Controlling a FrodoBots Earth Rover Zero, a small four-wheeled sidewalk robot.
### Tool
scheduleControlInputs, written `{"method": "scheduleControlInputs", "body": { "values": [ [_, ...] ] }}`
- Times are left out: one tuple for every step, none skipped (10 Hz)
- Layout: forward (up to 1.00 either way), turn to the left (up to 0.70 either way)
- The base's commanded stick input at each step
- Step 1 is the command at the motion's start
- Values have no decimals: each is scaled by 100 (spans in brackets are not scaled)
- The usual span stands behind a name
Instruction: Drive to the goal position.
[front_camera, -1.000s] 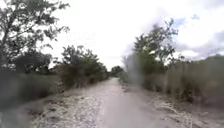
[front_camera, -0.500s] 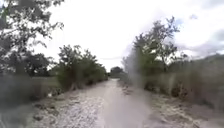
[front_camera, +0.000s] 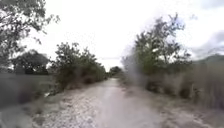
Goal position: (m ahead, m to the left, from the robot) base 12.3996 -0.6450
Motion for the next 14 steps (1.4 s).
{"method": "scheduleControlInputs", "body": {
  "values": [
    [60,0],
    [60,0],
    [60,0],
    [60,0],
    [60,8],
    [60,14],
    [60,9],
    [60,1],
    [60,0],
    [60,0],
    [60,0],
    [60,0],
    [60,0],
    [60,0]
  ]
}}
